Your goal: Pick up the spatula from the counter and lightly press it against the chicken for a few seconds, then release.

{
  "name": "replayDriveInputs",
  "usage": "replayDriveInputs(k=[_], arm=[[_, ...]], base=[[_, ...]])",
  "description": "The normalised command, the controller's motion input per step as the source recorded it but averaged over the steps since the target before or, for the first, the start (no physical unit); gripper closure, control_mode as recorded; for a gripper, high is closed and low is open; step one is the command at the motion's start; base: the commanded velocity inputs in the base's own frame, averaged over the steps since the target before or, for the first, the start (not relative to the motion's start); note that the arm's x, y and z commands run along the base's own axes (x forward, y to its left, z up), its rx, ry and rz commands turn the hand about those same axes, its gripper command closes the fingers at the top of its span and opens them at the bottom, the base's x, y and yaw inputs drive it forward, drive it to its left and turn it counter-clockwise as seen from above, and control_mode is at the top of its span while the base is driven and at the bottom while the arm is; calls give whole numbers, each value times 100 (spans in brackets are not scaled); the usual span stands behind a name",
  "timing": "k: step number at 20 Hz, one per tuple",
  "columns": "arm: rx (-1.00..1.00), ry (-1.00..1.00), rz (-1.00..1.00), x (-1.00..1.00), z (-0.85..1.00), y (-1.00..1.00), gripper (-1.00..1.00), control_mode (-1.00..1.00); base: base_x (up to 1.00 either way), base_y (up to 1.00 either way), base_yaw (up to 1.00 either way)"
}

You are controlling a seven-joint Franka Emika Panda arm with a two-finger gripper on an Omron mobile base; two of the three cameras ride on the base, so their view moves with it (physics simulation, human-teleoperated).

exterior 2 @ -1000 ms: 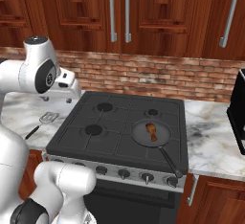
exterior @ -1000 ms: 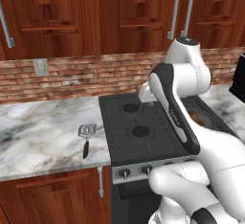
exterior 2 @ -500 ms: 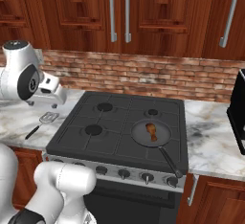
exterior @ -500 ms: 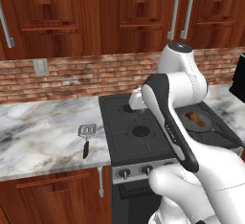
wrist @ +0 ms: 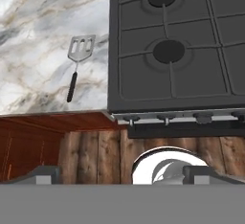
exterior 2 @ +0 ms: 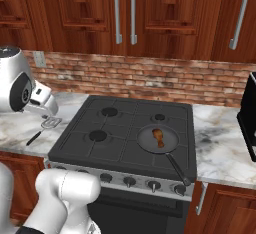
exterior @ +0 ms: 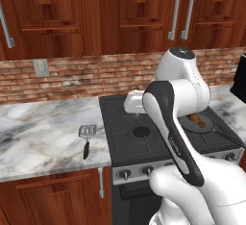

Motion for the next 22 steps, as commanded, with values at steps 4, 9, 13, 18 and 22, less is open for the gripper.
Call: replayDriveInputs(k=[4, 9, 13, 18, 22], arm=[[6, 0, -6, -17, -6, 30, -100, -100], [2, -1, -2, -10, -9, 34, -100, -100], [0, -5, 0, -1, -9, 40, -100, -100], [-2, -5, 0, 0, -4, 31, -100, -100], [-2, -1, 0, 0, -1, 25, -100, -100]], base=[[0, 0, 0], [0, 0, 0], [0, 0, 0], [0, 0, 0], [0, 0, 0]])
